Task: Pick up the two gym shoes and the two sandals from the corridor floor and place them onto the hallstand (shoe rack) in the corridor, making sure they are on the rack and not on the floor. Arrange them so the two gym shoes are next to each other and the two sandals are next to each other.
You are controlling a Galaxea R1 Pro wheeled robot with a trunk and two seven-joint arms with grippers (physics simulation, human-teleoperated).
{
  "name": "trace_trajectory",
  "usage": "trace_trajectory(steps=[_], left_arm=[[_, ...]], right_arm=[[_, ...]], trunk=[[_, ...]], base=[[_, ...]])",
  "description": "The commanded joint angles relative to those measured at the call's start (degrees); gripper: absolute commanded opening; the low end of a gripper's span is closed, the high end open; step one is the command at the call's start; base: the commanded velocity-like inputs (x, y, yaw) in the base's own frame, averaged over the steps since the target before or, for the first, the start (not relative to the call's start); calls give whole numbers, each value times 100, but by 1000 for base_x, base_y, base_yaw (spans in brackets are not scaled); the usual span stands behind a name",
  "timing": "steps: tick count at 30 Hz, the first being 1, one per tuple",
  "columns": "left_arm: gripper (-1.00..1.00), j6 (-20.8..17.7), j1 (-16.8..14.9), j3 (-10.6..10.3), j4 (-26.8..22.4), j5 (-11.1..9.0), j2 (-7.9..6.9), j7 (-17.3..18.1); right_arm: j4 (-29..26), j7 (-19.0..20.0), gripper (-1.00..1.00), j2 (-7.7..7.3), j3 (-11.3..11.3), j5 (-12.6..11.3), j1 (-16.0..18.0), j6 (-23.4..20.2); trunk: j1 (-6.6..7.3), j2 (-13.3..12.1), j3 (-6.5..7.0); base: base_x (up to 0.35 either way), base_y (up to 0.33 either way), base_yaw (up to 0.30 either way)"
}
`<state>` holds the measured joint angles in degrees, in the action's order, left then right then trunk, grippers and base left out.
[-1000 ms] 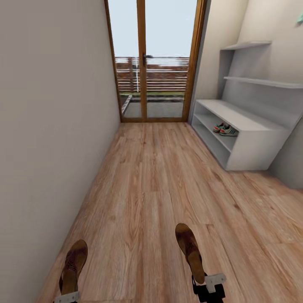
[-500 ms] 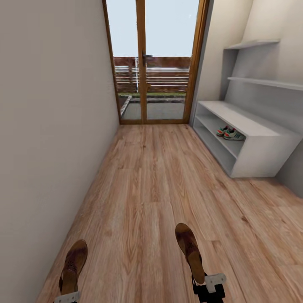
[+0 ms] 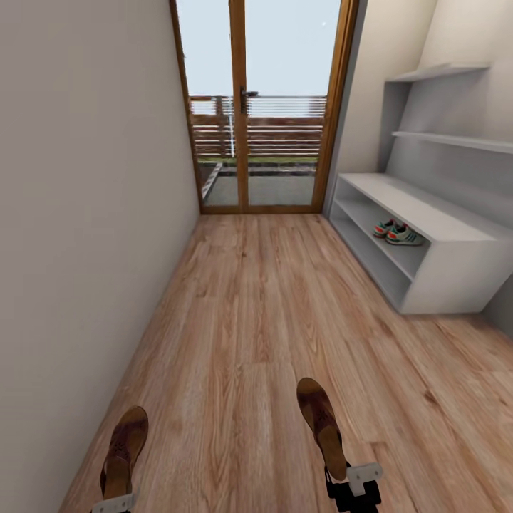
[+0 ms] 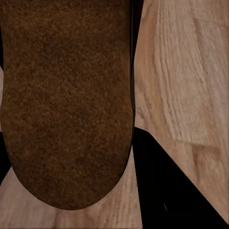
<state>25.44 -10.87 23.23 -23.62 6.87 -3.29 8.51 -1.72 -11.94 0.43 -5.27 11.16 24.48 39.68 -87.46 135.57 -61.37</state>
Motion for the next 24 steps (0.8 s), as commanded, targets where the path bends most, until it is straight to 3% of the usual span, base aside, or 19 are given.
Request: trace_trajectory(steps=[1, 24], left_arm=[[-100, 22, -4, 50, 2, 69, 4, 27], [-100, 22, -6, 50, -2, 69, 4, 20]], right_arm=[[5, -54, -100, 1, -45, 9, 4, 4], [5, -54, -100, 1, -45, 9, 4, 4]], trunk=[[-2, 2, -4], [-2, 2, -4]], base=[[339, 0, 0], [339, 0, 0]])
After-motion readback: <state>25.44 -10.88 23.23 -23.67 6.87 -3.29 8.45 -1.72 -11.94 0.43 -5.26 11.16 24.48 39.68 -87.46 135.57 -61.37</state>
